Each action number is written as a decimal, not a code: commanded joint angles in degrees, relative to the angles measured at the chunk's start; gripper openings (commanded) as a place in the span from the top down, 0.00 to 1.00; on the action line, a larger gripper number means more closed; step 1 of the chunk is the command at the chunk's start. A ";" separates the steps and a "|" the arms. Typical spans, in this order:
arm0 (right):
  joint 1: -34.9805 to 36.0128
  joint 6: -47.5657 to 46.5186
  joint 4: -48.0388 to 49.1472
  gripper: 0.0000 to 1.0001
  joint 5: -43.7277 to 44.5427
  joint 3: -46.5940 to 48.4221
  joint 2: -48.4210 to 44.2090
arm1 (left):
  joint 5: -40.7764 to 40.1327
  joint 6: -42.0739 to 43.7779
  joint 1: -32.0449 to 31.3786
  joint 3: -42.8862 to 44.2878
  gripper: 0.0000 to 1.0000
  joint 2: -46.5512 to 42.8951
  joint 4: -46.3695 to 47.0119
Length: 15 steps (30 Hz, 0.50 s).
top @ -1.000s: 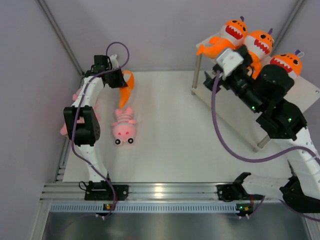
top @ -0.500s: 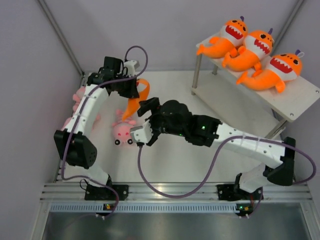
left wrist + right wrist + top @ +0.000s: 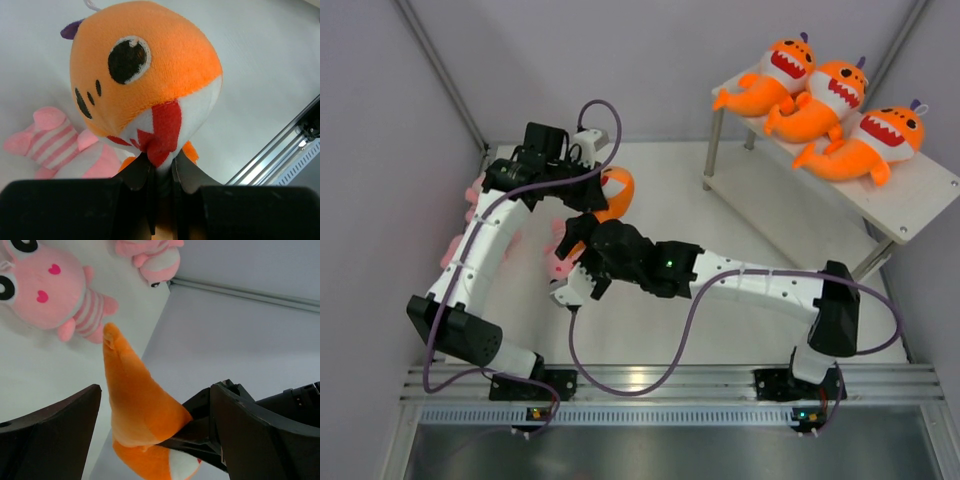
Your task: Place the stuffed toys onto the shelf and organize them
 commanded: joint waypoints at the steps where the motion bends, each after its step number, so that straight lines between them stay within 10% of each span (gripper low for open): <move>1: 0.55 -5.27 3.89 0.09 5.43 3.07 1.95 | 1.53 -0.04 -0.74 0.14 1.00 -0.31 -0.37; 12: -1.56 -9.67 -2.18 0.15 11.49 9.22 8.18 | 1.61 1.63 -0.74 1.99 1.00 0.04 -1.87; 14: -1.83 -9.94 0.87 0.41 14.13 9.40 9.07 | 2.93 1.81 -0.83 2.08 1.00 0.04 -2.13; 15: -2.09 -9.85 2.47 0.84 14.75 8.97 9.25 | 3.02 1.89 -0.83 2.51 1.00 0.04 -2.31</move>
